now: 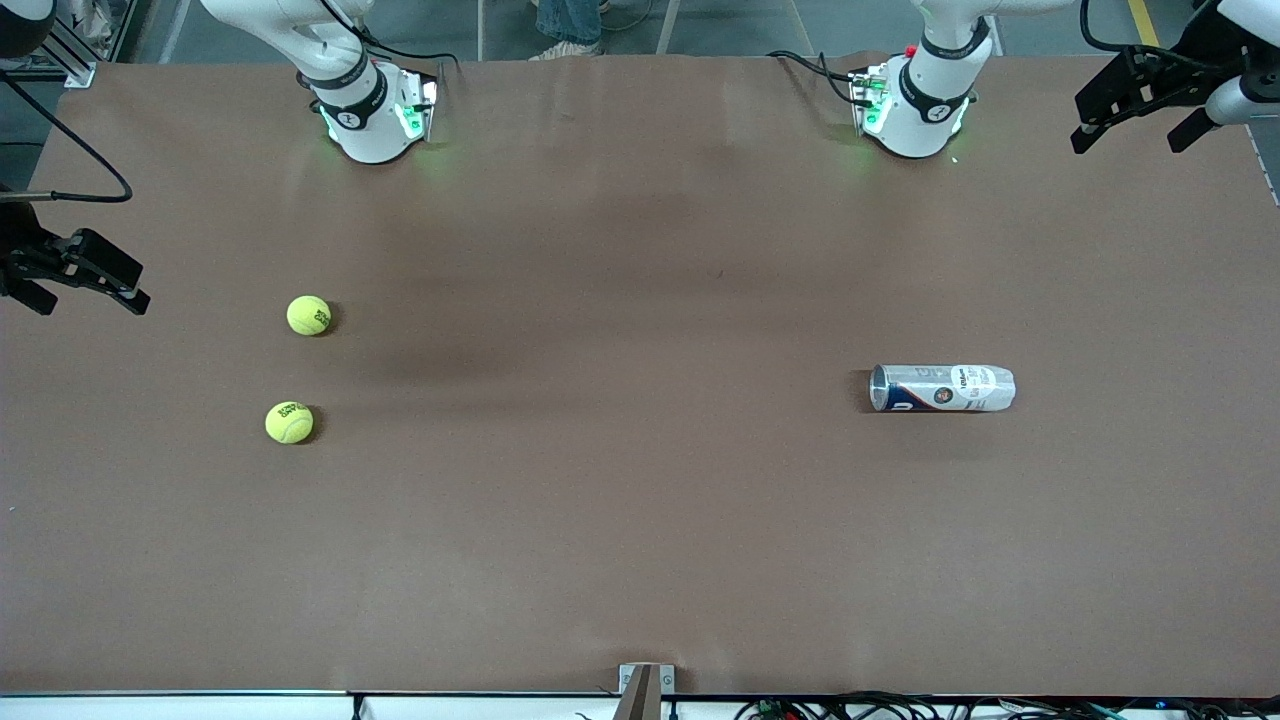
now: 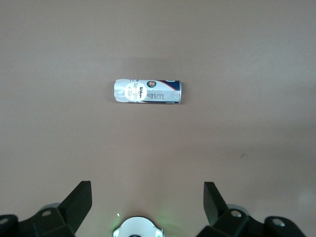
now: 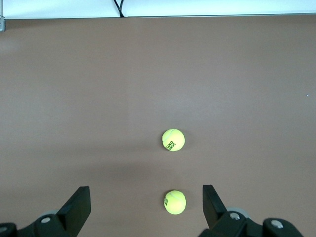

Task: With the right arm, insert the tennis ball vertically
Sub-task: 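Reach the left gripper down to the white tennis-ball can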

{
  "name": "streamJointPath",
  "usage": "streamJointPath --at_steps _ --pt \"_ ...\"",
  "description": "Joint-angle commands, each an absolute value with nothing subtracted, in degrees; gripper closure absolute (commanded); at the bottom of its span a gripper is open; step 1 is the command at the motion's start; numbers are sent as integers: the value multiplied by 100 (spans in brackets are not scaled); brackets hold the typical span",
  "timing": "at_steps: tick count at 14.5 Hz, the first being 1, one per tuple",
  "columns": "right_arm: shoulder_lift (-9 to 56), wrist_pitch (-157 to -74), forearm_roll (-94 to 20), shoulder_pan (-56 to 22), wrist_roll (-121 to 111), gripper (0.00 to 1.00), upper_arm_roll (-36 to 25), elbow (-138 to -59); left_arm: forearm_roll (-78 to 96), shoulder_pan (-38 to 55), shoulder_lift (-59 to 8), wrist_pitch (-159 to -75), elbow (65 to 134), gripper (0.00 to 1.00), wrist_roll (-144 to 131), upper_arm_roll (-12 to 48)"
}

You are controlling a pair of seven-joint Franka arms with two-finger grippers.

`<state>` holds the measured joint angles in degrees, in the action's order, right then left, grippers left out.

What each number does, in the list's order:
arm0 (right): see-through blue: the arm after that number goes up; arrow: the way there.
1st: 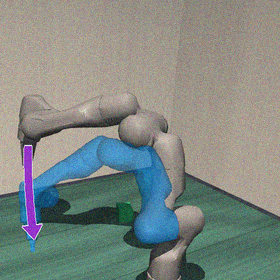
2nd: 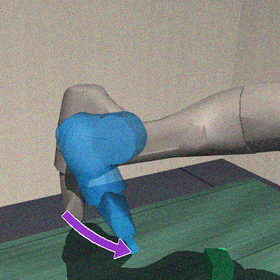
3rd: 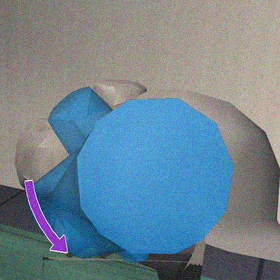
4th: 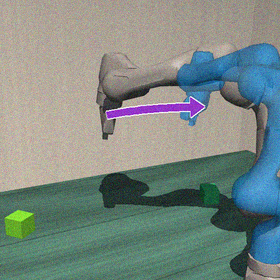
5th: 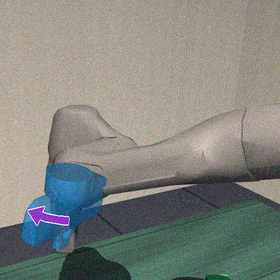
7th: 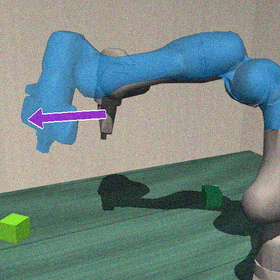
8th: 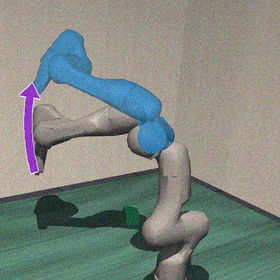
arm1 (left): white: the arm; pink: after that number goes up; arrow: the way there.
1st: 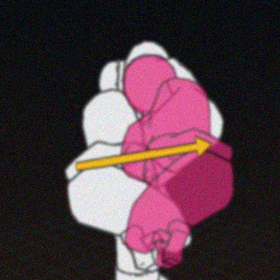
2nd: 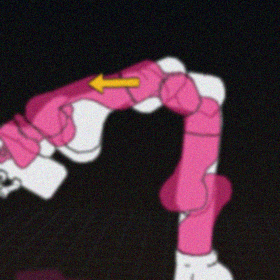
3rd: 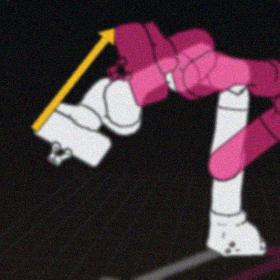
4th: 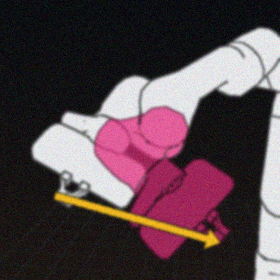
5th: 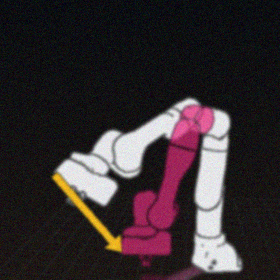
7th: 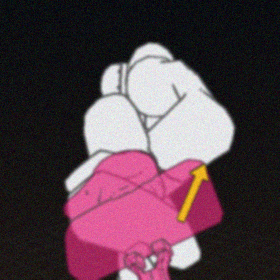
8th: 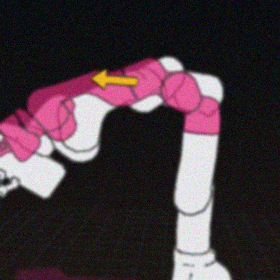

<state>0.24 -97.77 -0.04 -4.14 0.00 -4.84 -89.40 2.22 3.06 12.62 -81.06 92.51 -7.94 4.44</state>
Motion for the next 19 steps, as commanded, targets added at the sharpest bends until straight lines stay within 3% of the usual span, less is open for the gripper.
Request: streamJointPath --at_steps 1,5,13,19 --pt "-35 -9703 44 -422 114 0 -475 -8930 308 264 1283 -8007 9194 0 -800 475" --pt "-35 -9703 44 -439 114 0 -475 -9035 308 290 1257 -8033 9202 0 -844 483" --pt "-53 -9668 44 -378 79 0 -492 -9026 246 264 397 -8130 9070 0 -1388 466" --pt "-44 -9554 53 -255 17 0 -519 -9044 -263 307 -87 -8884 9158 0 -2913 492"
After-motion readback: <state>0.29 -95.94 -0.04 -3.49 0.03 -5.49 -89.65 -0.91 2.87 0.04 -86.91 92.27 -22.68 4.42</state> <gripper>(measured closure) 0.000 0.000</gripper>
